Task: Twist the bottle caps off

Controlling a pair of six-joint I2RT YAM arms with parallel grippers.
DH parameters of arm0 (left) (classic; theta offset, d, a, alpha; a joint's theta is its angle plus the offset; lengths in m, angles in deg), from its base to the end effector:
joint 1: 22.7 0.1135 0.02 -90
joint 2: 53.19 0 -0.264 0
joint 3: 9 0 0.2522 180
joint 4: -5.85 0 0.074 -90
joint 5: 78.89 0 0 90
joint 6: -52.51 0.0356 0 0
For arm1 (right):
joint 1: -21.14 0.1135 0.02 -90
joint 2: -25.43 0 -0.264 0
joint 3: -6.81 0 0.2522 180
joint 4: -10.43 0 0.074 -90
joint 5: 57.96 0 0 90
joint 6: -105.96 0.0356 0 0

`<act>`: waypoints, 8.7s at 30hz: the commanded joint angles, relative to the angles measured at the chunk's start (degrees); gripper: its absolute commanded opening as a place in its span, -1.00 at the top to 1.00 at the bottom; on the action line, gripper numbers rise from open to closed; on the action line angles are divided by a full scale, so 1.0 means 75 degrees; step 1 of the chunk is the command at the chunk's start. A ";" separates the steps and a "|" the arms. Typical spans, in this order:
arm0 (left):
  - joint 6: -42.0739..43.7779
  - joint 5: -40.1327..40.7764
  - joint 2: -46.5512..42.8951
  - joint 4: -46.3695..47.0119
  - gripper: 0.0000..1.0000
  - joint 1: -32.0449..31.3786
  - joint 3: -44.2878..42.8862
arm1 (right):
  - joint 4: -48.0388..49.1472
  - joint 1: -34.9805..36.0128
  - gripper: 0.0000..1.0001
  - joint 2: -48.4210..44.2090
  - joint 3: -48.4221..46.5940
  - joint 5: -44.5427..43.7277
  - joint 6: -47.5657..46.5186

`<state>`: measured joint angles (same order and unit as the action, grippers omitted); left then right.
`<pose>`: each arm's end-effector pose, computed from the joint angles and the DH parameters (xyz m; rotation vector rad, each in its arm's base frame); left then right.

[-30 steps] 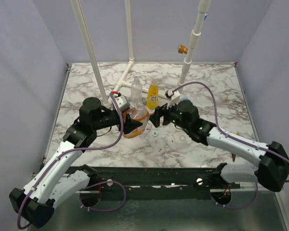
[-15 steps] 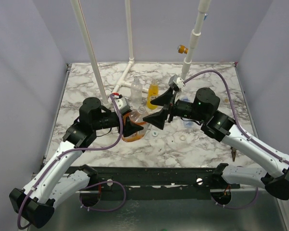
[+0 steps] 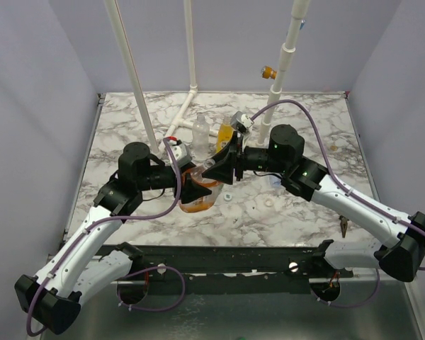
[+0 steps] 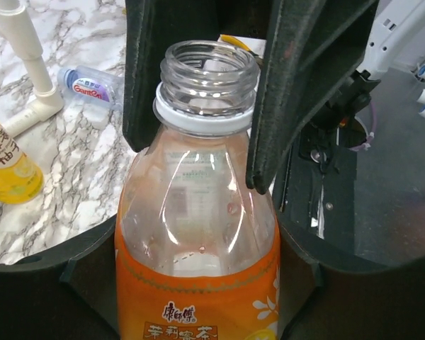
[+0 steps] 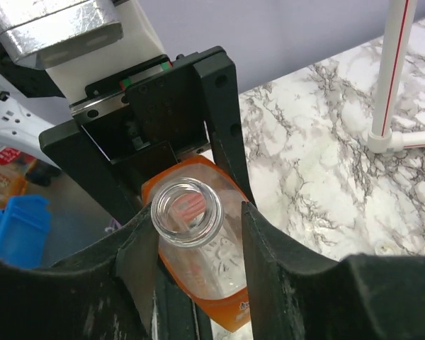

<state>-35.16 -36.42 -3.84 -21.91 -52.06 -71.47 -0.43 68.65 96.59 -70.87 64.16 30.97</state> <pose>0.1514 -0.1153 0.3463 1.0656 1.5432 -1.0806 0.1814 0.2260 0.3841 -0.9327 1.5406 1.2652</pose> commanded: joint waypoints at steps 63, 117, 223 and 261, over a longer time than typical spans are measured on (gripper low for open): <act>-0.0744 0.4193 -0.1415 -0.2774 -0.98 0.0001 -0.1181 | -0.2878 0.0334 0.19 0.6698 -0.5908 -0.3918 -0.2315; -0.0486 0.3919 -0.1269 -0.2595 -0.98 0.0001 -0.1282 | -0.2703 0.0291 -1.00 0.3237 -0.3698 -0.4550 -0.1127; -0.3483 0.1135 0.0256 0.0003 -0.98 -0.0010 -0.0865 | 0.2942 0.1345 0.03 0.0653 0.0042 -0.6805 0.2361; -0.2613 0.0781 -0.0065 0.0018 0.53 0.0001 -0.1033 | 0.0291 0.1308 -0.96 0.0761 -0.2370 -0.4760 0.1199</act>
<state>-56.73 -24.96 -2.90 -22.22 -51.82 -80.35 12.18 79.97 103.65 -81.84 21.32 43.99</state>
